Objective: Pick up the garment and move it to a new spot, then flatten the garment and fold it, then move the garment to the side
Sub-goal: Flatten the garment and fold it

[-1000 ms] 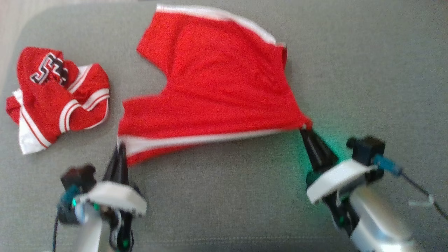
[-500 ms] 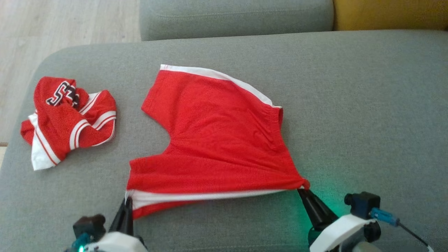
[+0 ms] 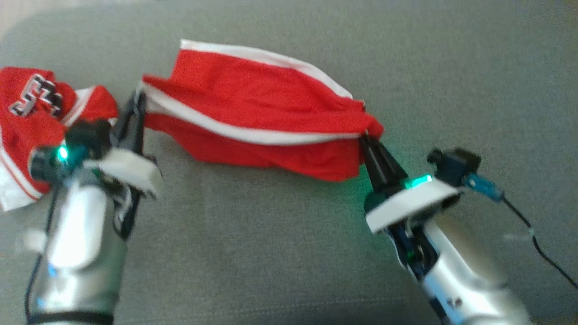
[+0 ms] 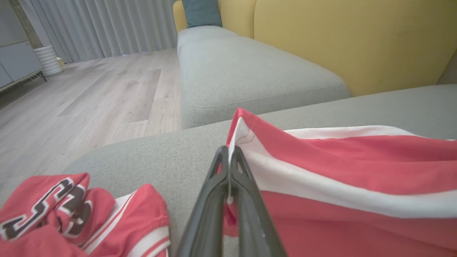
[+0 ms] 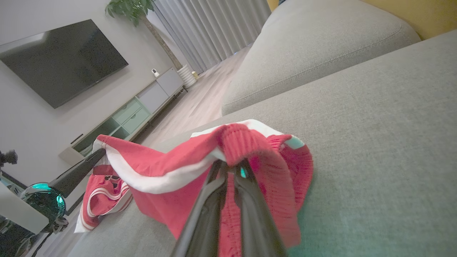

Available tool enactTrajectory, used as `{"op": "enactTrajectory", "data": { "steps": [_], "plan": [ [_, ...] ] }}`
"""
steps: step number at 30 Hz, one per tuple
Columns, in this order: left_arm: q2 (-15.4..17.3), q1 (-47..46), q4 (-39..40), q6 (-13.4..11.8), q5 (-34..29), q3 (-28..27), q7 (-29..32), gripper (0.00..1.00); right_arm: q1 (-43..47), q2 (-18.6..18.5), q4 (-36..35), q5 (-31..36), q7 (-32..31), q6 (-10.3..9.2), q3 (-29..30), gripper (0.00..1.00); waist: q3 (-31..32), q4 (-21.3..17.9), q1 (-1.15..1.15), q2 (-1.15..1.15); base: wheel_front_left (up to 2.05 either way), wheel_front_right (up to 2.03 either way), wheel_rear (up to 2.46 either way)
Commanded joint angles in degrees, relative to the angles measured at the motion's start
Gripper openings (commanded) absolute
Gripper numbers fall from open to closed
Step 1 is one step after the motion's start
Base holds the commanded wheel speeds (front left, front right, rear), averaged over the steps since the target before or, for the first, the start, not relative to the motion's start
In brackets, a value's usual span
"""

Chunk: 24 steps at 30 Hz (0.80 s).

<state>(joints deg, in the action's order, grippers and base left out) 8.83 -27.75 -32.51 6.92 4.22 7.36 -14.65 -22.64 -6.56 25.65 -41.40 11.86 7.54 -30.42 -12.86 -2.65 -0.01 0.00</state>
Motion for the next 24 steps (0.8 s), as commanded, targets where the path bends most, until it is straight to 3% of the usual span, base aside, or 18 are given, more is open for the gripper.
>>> {"op": "enactTrajectory", "data": {
  "steps": [1, 13, 22, 23, 24],
  "plan": [
    [2.4, -3.7, 0.0, 0.1, -0.5, -1.1, -0.3, 0.0, -2.0, 1.0, -0.7, 0.5, 0.6, -0.05, -0.6, 0.0, -3.2, -1.2, 0.01, 0.0, 0.0, 0.0, 0.0],
    [7.7, -23.9, -18.7, 0.6, 0.3, 6.7, -0.3, 0.0, -13.8, 3.6, 6.3, -1.5, 2.7, -0.05, -0.1, 0.0, -11.5, -3.4, 0.01, 0.0, 0.0, 0.0, 0.0],
    [8.9, -29.5, -24.2, 0.6, 2.1, 8.9, -0.3, 0.0, -18.6, 3.7, 6.5, -7.1, 3.1, -0.05, -2.6, 0.0, -14.3, -4.6, 0.01, 0.0, 0.0, 0.0, 0.0],
    [8.7, -29.6, -24.3, 0.6, 2.1, 9.0, -0.3, 0.0, -18.8, 3.7, 6.3, -7.3, 3.1, -0.05, -2.3, 0.06, -14.4, -4.6, 0.01, 0.0, 0.0, 0.0, 0.0],
    [8.5, -29.6, -24.5, 0.5, 2.4, 8.8, -0.3, 0.0, -18.9, 3.7, 6.1, -7.4, 3.1, -0.05, -2.0, 0.56, -14.5, -4.6, 0.01, 0.0, 0.0, 0.0, 0.0]
  ]
}}
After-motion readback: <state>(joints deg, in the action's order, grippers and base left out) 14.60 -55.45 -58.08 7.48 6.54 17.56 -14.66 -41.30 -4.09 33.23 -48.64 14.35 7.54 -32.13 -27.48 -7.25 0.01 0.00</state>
